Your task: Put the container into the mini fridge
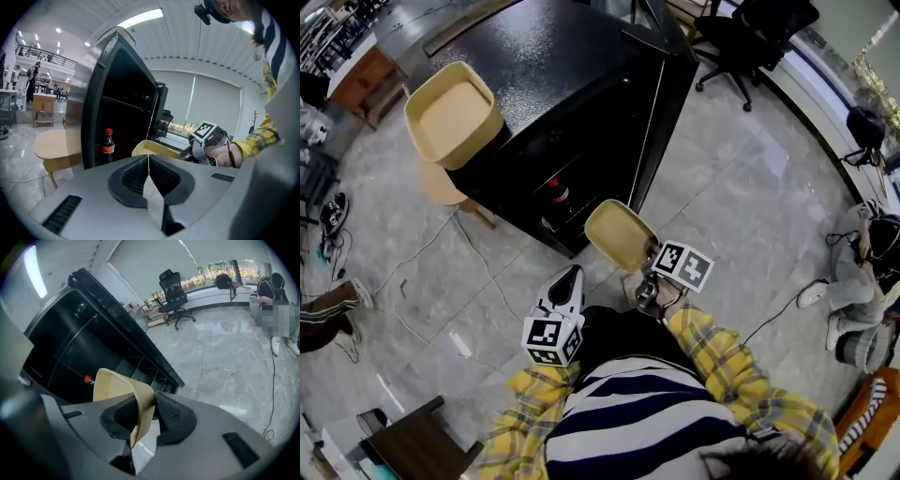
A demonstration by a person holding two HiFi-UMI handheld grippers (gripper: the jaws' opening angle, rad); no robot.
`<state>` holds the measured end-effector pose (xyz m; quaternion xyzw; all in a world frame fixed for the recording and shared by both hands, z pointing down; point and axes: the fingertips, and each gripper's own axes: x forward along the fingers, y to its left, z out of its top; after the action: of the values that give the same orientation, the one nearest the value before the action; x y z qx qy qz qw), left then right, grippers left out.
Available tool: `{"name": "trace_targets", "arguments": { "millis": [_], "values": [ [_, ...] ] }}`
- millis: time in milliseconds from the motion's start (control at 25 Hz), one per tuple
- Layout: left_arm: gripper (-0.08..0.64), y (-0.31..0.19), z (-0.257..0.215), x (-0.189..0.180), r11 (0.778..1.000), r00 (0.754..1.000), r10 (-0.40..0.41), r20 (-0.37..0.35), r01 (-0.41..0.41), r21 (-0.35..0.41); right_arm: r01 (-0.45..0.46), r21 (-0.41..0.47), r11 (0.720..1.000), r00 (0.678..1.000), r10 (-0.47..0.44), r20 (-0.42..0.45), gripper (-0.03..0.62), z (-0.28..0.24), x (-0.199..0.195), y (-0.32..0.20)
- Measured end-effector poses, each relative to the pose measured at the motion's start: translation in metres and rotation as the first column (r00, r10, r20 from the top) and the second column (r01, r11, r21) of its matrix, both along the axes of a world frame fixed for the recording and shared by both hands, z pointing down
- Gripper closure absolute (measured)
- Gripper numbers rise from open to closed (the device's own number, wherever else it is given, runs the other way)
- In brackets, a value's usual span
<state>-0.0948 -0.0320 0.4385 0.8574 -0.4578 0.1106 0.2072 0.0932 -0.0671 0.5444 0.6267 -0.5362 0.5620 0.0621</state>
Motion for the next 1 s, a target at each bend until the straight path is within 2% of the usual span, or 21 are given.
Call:
{"name": "trace_targets", "arguments": {
  "millis": [280, 560, 840, 1000],
  "values": [
    [0.543, -0.035, 0.018, 0.008, 0.998, 0.997, -0.063, 0.048, 0.064, -0.018, -0.01, -0.072, 0.997, 0.996, 0.016, 0.087, 0.499, 0.03, -0.003, -0.056],
    [0.543, -0.059, 0.029, 0.016, 0.994, 0.99, -0.11, 0.084, 0.111, -0.014, -0.02, -0.131, 0.991, 0.986, 0.041, 0.163, 0.499, 0.048, -0.016, -0.09],
    [0.543, -0.072, 0.045, 0.013, 0.98, 0.975, -0.194, 0.106, 0.197, -0.02, -0.088, -0.194, 0.977, 0.958, 0.136, 0.251, 0.499, 0.064, -0.032, -0.113],
    [0.543, -0.078, 0.049, 0.016, 0.976, 0.968, -0.218, 0.123, 0.218, 0.011, -0.099, -0.201, 0.975, 0.949, 0.153, 0.275, 0.499, 0.067, -0.043, -0.126]
  ]
}}
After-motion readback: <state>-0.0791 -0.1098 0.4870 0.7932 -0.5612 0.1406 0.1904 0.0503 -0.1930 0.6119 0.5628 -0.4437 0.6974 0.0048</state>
